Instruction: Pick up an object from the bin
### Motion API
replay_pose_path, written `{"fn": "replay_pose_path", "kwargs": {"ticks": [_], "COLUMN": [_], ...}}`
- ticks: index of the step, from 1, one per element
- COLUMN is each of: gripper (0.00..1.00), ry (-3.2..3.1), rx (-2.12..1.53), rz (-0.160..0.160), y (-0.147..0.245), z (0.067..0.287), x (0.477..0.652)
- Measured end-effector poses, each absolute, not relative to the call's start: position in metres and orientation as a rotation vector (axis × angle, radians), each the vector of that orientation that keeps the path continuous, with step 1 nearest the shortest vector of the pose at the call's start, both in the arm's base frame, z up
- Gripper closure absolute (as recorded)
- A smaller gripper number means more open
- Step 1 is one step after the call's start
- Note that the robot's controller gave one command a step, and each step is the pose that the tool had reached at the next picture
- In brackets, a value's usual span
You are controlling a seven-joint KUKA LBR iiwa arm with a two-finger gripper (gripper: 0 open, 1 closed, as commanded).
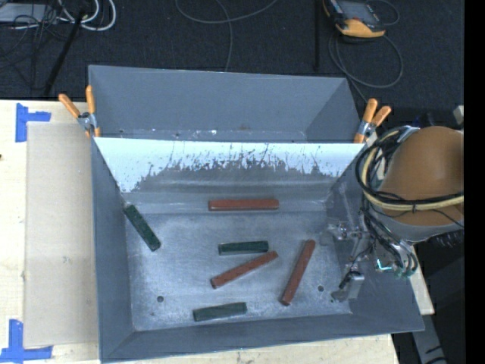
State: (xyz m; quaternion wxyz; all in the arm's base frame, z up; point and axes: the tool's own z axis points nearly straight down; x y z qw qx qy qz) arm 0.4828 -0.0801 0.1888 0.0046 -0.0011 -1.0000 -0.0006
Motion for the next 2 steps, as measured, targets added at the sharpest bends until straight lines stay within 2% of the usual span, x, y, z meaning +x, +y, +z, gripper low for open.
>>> {"fn": "replay_pose_path", "kwargs": {"ticks": [1, 2], "gripper": [0.00, 1.00], "ry": [-3.061, -3.063], "rx": [0.688, 0.692], "rz": [-0.004, -0.001], "y": [-0.0548, -0.0549], "z": [0.0676, 0.0694], "x": [0.5204, 0.5214]}}
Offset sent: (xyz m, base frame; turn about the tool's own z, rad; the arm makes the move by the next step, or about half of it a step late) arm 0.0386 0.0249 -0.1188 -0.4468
